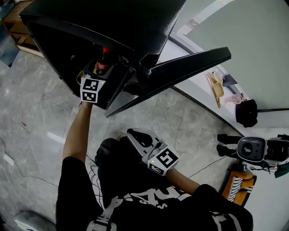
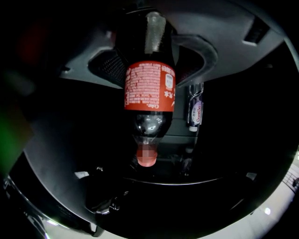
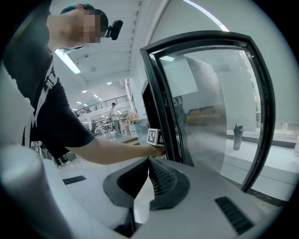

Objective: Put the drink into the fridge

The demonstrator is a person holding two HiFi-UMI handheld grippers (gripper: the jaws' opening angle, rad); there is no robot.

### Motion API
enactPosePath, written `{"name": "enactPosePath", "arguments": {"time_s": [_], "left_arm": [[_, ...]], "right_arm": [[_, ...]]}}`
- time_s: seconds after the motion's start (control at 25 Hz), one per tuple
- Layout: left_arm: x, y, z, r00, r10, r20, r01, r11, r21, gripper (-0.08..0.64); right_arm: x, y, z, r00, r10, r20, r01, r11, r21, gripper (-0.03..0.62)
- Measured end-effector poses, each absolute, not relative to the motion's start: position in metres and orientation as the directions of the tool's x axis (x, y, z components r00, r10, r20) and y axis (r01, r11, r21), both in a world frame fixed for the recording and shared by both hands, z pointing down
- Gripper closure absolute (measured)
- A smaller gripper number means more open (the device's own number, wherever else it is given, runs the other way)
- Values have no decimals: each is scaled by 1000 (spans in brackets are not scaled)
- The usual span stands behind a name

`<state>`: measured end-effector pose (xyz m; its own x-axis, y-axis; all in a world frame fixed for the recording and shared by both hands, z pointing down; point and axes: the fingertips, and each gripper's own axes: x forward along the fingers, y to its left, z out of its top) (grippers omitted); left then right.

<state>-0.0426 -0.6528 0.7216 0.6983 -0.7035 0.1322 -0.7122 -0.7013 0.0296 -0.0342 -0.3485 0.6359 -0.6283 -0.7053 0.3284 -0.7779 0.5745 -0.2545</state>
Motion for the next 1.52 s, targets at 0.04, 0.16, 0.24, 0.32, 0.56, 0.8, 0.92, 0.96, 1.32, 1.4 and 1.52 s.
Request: {"name": "enactPosePath", "arguments": {"time_s": [0.04, 0.16, 0.24, 0.32, 0.56, 0.8, 0.92, 0.96, 1.32, 1.4, 1.52], "left_arm": [[-44, -650, 723, 694, -706, 140, -716, -698, 31, 244], [-53, -641, 722, 677, -718, 159, -731, -682, 36, 244], [-63, -633, 718, 663, -731, 162, -745, -666, 47, 244], [-73, -620, 711, 653, -739, 165, -754, -655, 52, 244], [-107, -566, 664, 621, -764, 173, -780, -623, 49, 244], [-152, -509, 596, 547, -816, 188, -837, -540, 87, 244], [-170, -477, 565, 511, -837, 195, -860, -501, 102, 244], [-173, -467, 556, 503, -842, 196, -864, -489, 117, 244], [-168, -390, 482, 489, -859, 155, -869, -463, 175, 244], [-168, -384, 471, 480, -865, 147, -874, -456, 170, 245], [-168, -373, 458, 462, -877, 137, -882, -436, 178, 270]], "right_arm": [[-33, -348, 634, -631, -703, 328, -776, 577, -256, 568], [-30, -346, 630, -637, -697, 330, -771, 580, -264, 568], [-29, -347, 627, -644, -690, 332, -765, 586, -266, 568], [-30, -345, 623, -656, -679, 330, -755, 598, -270, 568], [-36, -339, 603, -700, -638, 319, -713, 639, -288, 568], [-40, -333, 555, -737, -607, 298, -676, 675, -296, 568], [-43, -331, 530, -753, -593, 286, -658, 697, -286, 568], [-42, -330, 522, -756, -591, 281, -654, 702, -282, 568], [-44, -318, 485, -779, -574, 254, -626, 735, -261, 568], [-46, -321, 483, -785, -569, 243, -618, 742, -259, 568], [-43, -324, 479, -790, -568, 230, -612, 750, -251, 568]]}}
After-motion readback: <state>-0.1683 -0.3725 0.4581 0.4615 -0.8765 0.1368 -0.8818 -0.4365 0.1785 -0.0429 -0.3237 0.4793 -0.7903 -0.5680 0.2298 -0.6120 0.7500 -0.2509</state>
